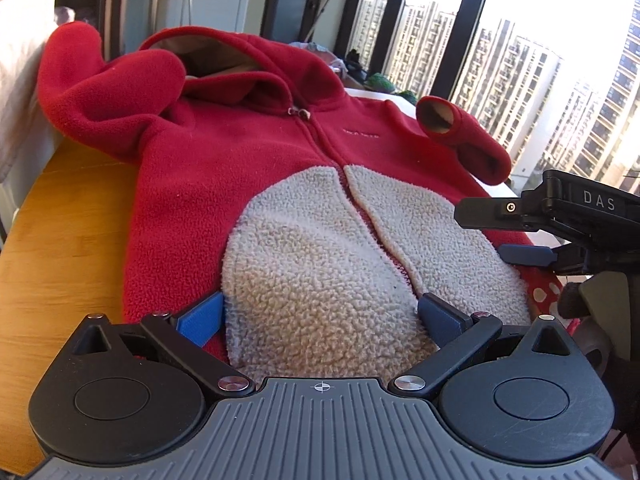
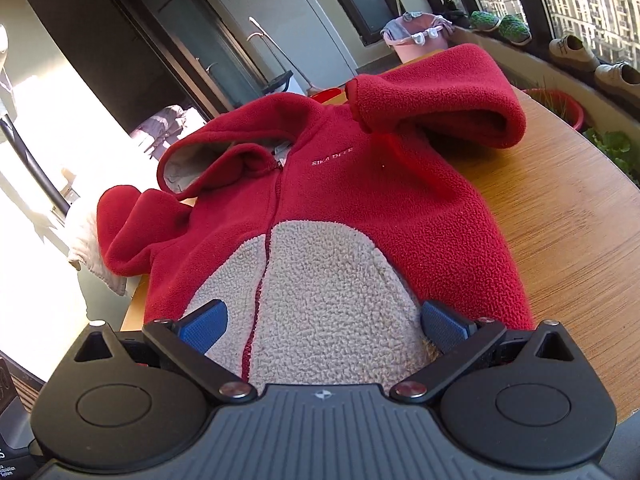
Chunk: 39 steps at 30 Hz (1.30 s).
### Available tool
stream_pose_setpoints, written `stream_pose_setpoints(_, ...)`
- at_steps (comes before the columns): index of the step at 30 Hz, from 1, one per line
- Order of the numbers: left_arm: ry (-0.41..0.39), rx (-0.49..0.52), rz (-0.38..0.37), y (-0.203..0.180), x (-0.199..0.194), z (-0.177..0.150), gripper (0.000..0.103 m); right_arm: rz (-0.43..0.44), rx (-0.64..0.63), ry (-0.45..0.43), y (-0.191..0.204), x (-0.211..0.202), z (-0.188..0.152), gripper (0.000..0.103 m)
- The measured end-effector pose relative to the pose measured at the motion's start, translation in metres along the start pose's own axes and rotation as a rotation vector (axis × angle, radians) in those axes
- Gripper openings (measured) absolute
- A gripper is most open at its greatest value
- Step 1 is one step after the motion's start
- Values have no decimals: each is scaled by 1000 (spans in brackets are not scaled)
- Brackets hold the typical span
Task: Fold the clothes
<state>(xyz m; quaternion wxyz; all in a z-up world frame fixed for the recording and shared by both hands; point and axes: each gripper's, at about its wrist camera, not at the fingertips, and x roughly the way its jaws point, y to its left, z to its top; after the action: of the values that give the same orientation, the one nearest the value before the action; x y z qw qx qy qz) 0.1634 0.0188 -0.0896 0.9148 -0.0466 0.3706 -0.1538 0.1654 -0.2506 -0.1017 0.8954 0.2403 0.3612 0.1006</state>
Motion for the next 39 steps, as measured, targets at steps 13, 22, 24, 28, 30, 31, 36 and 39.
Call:
stream_pose_setpoints(13,-29,3,-8,1,-2,-6,103,12,-131,-14,3,-1,-14,103)
stream_pose_setpoints(22,-67,4,-46,11,-10,-13,103,-6,-164,-27,9,-9,-26,103)
stream_pose_setpoints(24,-66,6,-54,12,-13,-15,103,-13,-172,-28,10,-10,-28,103)
stream_pose_setpoints(28,-44,13,-65,15,-18,-14,103,-33,-190,-36,15,-12,-34,103)
stream_pose_setpoints(30,-31,6,-67,17,-18,-12,103,-45,-204,-36,18,-13,-36,103)
stream_pose_setpoints(31,-26,3,-68,17,-18,-11,103,-54,-219,-34,20,-13,-38,103)
stream_pose_setpoints(36,-6,4,-64,18,-16,-7,103,-65,-232,-36,19,-12,-33,103)
stream_pose_setpoints(39,7,-1,-55,17,-14,-4,103,-59,-224,-33,19,-10,-29,103)
